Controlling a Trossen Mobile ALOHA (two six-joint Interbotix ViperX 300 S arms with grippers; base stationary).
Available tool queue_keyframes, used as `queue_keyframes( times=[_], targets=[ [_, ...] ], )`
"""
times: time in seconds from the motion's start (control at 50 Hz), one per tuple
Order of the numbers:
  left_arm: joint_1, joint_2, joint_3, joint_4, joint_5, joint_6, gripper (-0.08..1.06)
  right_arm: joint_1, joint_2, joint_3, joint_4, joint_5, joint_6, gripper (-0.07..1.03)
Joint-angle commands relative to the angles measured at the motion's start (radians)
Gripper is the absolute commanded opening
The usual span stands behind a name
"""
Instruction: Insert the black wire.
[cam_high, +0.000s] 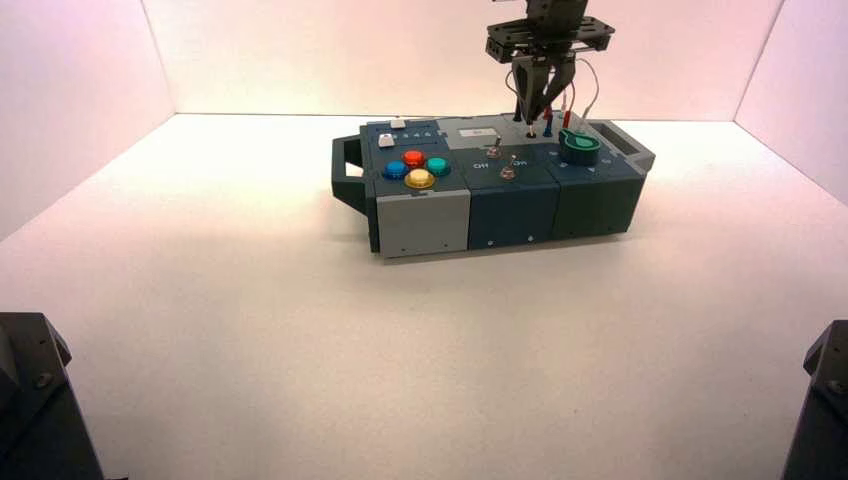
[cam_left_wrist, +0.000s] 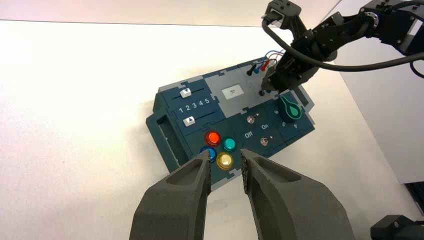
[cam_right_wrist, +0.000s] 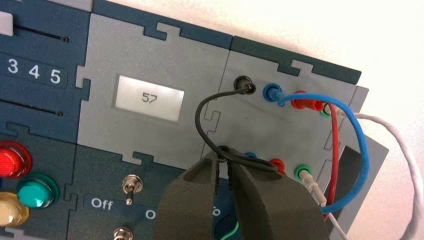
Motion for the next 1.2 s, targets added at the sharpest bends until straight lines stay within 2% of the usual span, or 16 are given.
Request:
queue_keyframes(
  times=[0.02,0.66,0.9,1.2],
  targets=[
    [0.011,-0.005,-0.028,0.002,-0.006,0.002,0.34,0.006,-0.02,0.002,0.0,0.031,-0.005,-0.02],
    [0.011,-0.005,-0.031,0.0,-0.006,0.0,0.34,0.006,0.008,-0.012,0.0,0.101,-0.014,-0.02],
    [0.011,-0.005,-0.031,0.0,-0.006,0.0,0.34,0.006,0.02,-0.031,0.0,0.101,-0.021,-0.02],
    [0.011,-0.005,-0.031,0.0,-0.006,0.0,0.34,0.006,0.011,-0.057,-0.006,0.11,-0.015,-0.02]
  ],
)
